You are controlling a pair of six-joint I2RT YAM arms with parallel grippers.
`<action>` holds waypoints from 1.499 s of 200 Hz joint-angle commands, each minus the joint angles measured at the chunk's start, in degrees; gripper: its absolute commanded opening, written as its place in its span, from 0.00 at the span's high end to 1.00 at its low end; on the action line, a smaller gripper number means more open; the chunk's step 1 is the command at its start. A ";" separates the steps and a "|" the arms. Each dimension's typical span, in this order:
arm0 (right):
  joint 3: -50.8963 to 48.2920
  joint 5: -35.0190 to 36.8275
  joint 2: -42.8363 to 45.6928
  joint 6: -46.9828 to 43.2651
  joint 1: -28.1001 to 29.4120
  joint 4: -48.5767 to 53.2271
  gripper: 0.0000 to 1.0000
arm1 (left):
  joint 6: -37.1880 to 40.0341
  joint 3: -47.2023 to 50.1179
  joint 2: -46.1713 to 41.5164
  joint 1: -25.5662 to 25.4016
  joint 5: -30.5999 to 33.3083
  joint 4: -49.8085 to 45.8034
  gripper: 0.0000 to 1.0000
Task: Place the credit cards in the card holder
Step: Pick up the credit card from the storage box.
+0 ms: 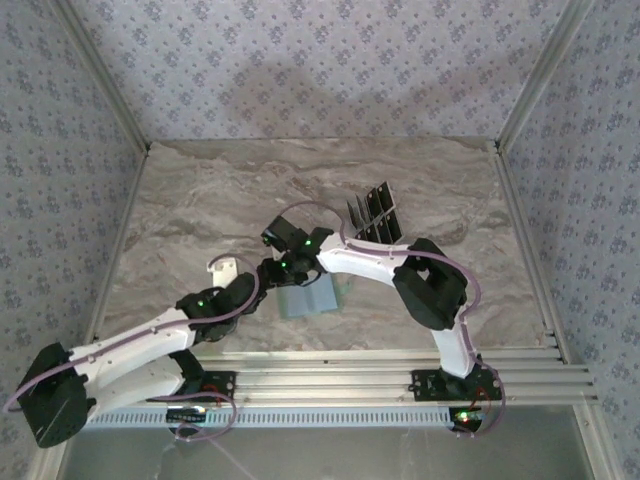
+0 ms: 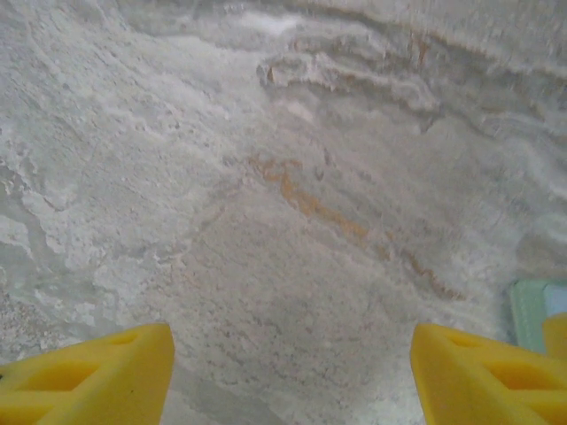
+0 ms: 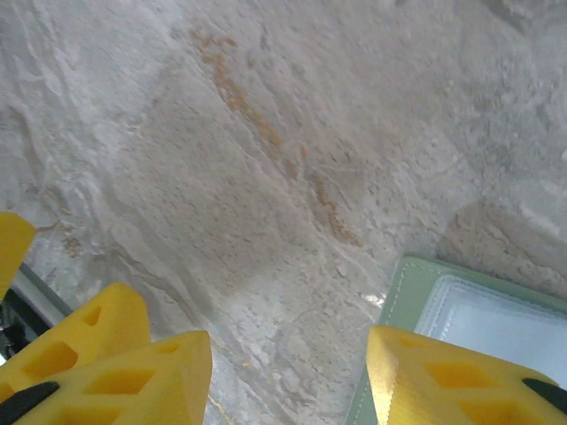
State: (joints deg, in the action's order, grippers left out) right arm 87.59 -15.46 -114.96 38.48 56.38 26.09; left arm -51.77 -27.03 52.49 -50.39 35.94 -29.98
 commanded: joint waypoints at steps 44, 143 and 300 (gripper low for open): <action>-3.91 3.84 13.87 -6.30 -6.96 2.38 0.48 | 2.12 -3.32 3.88 -1.66 -7.50 7.21 0.23; -2.14 25.16 11.18 -19.77 -17.95 17.78 0.51 | 4.84 -9.72 15.24 3.08 -12.40 9.06 0.00; 23.72 41.42 -13.85 -24.94 -20.65 23.48 0.63 | 6.74 -12.17 19.76 5.35 -14.15 10.46 0.00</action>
State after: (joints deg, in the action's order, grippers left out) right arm 108.18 23.09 -126.32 14.57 36.56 46.15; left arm -46.17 -37.78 72.18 -45.71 22.28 -19.64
